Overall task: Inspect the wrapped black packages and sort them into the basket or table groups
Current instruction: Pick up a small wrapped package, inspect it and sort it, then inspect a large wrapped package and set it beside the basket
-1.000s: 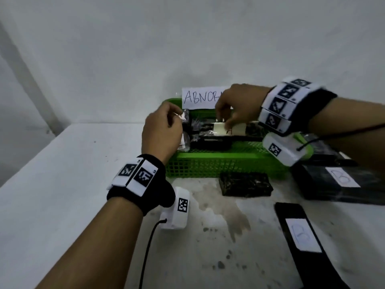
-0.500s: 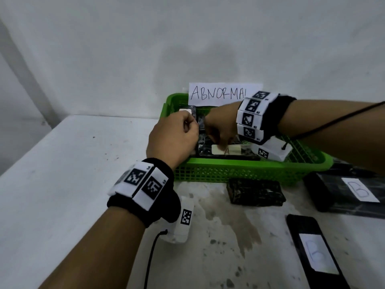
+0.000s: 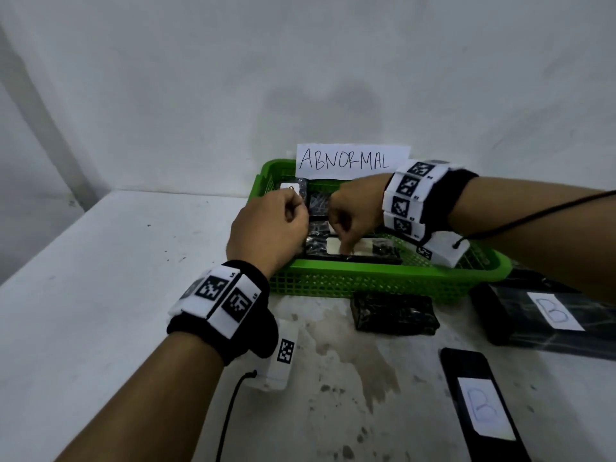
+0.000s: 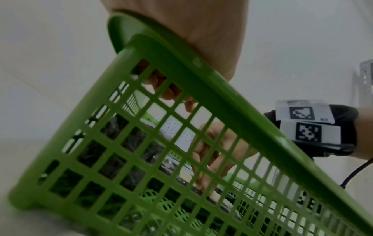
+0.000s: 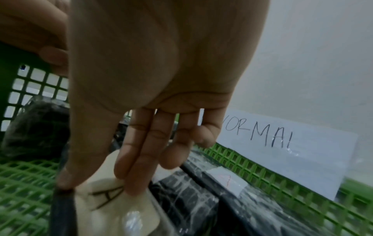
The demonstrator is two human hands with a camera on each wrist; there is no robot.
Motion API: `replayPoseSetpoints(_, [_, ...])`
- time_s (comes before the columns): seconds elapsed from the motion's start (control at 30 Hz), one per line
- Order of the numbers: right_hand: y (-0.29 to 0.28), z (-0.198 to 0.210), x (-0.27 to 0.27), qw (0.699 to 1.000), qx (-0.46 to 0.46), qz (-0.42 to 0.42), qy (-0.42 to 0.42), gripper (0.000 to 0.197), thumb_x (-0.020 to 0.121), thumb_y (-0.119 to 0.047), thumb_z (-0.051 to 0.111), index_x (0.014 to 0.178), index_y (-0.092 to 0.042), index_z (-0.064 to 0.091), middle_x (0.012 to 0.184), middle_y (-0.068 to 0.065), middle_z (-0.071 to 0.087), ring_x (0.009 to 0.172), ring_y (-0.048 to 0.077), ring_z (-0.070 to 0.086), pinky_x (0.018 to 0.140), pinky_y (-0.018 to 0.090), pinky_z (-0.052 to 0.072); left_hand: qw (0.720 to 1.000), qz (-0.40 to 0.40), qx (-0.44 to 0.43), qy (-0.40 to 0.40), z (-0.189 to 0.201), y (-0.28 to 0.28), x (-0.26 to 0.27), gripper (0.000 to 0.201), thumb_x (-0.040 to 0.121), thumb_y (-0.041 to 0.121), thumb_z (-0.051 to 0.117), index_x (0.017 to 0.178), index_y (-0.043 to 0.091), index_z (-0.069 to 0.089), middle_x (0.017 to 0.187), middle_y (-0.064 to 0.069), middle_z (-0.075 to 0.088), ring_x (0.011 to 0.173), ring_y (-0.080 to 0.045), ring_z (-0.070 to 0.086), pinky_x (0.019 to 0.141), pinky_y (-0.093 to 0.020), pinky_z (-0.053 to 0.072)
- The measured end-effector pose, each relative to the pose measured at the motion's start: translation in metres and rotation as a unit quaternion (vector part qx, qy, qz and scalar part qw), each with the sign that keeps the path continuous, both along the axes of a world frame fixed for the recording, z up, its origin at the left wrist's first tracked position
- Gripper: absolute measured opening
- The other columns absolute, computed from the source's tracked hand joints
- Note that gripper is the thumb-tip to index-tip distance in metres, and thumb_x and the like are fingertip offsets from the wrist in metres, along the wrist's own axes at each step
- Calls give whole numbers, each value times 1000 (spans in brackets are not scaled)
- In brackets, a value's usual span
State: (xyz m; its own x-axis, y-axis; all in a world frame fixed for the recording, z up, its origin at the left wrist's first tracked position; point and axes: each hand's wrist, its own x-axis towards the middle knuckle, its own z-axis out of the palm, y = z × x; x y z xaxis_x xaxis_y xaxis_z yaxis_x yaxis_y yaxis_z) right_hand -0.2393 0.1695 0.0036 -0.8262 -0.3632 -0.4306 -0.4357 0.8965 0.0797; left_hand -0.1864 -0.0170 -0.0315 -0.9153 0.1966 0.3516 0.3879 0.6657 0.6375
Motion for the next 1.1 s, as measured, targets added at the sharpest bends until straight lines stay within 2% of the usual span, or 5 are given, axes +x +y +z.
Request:
replayPoseSetpoints(0.17, [14, 92, 48, 983, -111, -23, 144, 24, 85, -44, 76, 97, -24, 76, 91, -15, 73, 67, -16, 60, 74, 19, 41, 995, 3, 91, 39, 0, -3, 1, 15, 93, 23, 57, 85, 20, 69, 67, 7, 63, 62, -10, 57, 58, -24, 40])
replayPoseSetpoints(0.3, [37, 139, 122, 950, -200, -60, 231, 26, 86, -54, 65, 95, -31, 73, 92, -18, 72, 74, 9, 68, 75, 32, 49, 991, 1, 121, 61, 5, -1, 9, 15, 91, 23, 58, 81, 18, 68, 65, -2, 64, 62, -19, 56, 60, -29, 42])
replayPoseSetpoints(0.67, [0, 19, 288, 967, -149, -55, -198, 75, 63, -66, 83, 129, -53, 48, 119, -31, 55, 109, -7, 50, 94, 23, 48, 985, -154, 22, 69, 40, 22, 111, 14, 93, 23, 57, 84, 23, 68, 68, 14, 62, 61, 1, 55, 58, -20, 39])
replayPoseSetpoints(0.87, [-22, -21, 335, 987, -65, 11, -144, 110, 56, -68, 86, 144, -47, 24, 135, -17, 46, 126, 10, 40, 110, 38, 30, 963, -226, -132, -66, 28, 12, 172, 16, 99, 34, 56, 94, 21, 66, 83, 8, 66, 77, -10, 62, 70, -28, 48])
replayPoseSetpoints(1.1, [-20, -23, 341, 973, -172, -140, -65, 101, 53, -61, 91, 137, -37, 41, 119, -18, 60, 104, 5, 60, 93, 28, 52, 901, -187, -355, -165, 40, -33, 234, 59, 84, 69, 55, 127, 29, 53, 117, 8, 61, 99, -14, 56, 88, -34, 47])
